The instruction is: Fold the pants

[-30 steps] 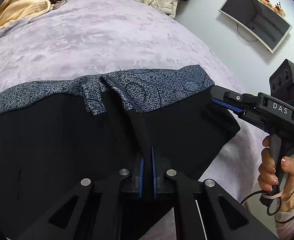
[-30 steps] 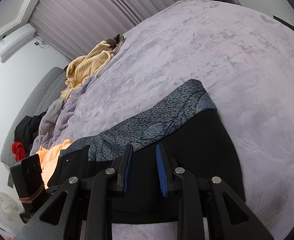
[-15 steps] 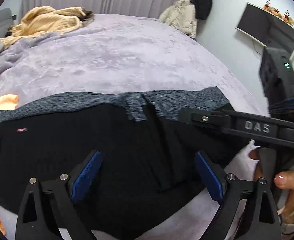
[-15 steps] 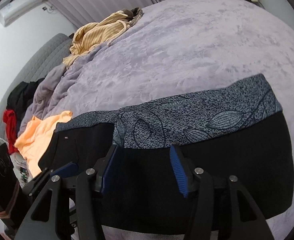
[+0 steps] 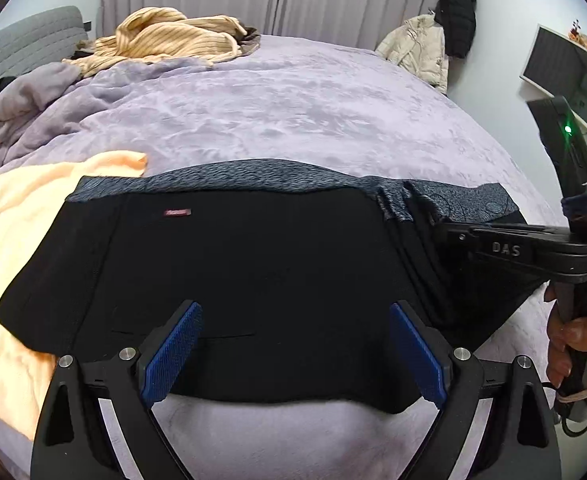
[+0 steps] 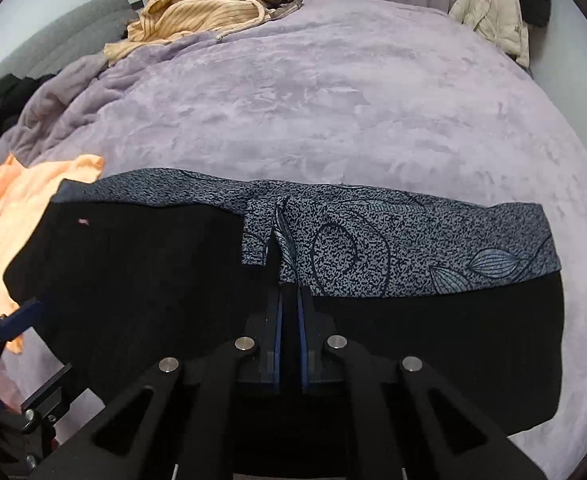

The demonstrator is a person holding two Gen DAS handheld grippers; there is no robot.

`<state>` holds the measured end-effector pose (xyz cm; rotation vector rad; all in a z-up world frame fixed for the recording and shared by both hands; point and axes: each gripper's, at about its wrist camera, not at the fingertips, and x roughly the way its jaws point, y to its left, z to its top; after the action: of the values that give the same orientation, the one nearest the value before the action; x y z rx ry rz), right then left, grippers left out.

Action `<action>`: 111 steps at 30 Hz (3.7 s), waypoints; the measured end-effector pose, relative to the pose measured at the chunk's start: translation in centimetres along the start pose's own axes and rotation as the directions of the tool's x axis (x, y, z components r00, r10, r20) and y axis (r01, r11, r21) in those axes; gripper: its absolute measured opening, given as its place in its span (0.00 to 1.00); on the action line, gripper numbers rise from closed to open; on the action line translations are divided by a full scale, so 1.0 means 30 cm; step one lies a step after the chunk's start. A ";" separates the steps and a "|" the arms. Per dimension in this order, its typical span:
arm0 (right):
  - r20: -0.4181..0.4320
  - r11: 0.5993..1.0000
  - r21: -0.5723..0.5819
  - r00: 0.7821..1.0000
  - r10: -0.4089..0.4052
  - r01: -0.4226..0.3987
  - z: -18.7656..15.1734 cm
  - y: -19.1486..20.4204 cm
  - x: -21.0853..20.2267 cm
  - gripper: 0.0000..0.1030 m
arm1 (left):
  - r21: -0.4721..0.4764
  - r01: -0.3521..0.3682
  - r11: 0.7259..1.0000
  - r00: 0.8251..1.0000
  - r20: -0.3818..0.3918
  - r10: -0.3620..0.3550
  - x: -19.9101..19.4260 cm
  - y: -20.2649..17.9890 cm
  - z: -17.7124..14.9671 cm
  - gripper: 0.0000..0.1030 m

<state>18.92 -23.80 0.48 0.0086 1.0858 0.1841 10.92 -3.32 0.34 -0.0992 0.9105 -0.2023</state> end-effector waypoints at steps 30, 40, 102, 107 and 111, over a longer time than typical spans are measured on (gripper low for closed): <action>0.097 0.992 0.022 0.988 0.121 -0.123 -0.163 0.047 -0.038 0.40 | -0.018 -0.151 0.988 0.985 -0.082 0.149 -0.001 0.053 -0.061 0.96; 0.105 0.986 0.084 0.985 0.135 -0.144 -0.231 0.038 -0.095 0.53 | -0.025 -0.158 0.987 0.983 -0.100 0.154 -0.004 0.086 -0.088 0.96; 0.119 0.980 0.077 0.978 0.171 -0.181 -0.333 0.158 -0.041 0.63 | -0.584 0.383 0.715 0.921 0.183 -0.344 -0.023 0.602 -0.158 0.99; 0.117 0.981 0.075 0.979 0.167 -0.176 -0.333 0.159 -0.043 0.64 | -0.560 0.318 0.765 0.947 0.146 -0.287 0.020 0.585 -0.118 0.99; 0.117 0.982 0.071 0.979 0.164 -0.173 -0.335 0.159 -0.042 0.64 | -0.473 0.270 0.838 0.962 0.163 -0.218 -0.038 0.516 -0.071 0.99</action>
<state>8.81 -20.12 -2.66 0.1821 0.9807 0.2892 10.60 12.04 -2.72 -0.7017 0.8266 -0.1958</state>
